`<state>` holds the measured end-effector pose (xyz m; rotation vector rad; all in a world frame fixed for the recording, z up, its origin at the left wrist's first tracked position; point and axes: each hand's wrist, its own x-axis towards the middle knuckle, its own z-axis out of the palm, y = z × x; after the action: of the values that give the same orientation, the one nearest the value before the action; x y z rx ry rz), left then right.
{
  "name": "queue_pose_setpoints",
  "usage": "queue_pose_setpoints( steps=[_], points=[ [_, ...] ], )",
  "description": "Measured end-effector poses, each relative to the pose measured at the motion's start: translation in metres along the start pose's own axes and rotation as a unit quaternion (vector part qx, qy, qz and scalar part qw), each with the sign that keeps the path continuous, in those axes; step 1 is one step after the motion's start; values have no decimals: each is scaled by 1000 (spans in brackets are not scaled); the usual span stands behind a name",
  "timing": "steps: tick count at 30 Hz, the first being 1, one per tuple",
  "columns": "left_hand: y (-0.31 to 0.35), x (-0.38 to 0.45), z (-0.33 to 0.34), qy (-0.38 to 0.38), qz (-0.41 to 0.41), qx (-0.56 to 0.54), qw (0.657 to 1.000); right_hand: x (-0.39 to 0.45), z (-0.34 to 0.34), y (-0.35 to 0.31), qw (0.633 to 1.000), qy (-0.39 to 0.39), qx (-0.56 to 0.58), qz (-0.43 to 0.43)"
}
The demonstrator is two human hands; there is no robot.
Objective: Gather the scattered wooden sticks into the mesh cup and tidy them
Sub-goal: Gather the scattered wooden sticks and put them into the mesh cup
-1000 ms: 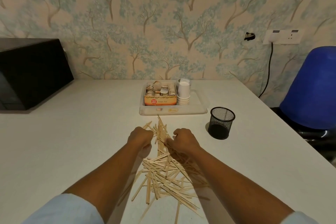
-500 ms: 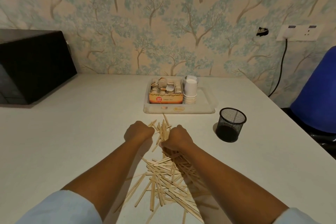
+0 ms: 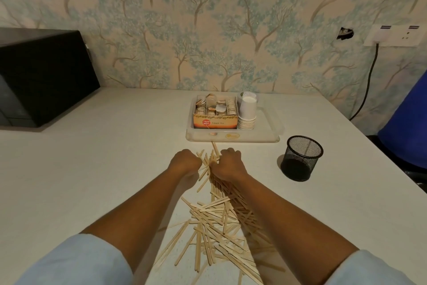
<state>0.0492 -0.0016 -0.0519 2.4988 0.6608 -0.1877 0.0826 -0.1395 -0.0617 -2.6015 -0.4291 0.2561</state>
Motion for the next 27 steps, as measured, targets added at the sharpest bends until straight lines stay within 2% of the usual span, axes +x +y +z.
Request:
queue_pose_setpoints(
  steps=[4,7,12,14,16,19,24,27],
  points=[
    [7,-2,2,-28,-11,-52,998,2,2,-5,999,-17,24,-36],
    [10,-3,2,-31,-29,-109,993,4,1,-11,999,-32,16,-31],
    [11,-1,2,-25,-78,-238,968,3,4,-17,996,-17,-73,44],
    [6,-1,3,7,-100,-282,954,1,5,-19,993,-15,-97,69],
    [0,0,5,21,-115,-314,942,2,6,-21,993,-14,-91,73],
    [-2,-2,6,-10,-127,-369,920,2,6,-29,995,-6,-68,70],
    [-1,-8,3,-18,-130,-357,925,2,10,-39,998,0,-26,65],
    [-1,-8,3,-39,-122,-385,914,4,9,-40,997,3,-19,73]
  ],
)
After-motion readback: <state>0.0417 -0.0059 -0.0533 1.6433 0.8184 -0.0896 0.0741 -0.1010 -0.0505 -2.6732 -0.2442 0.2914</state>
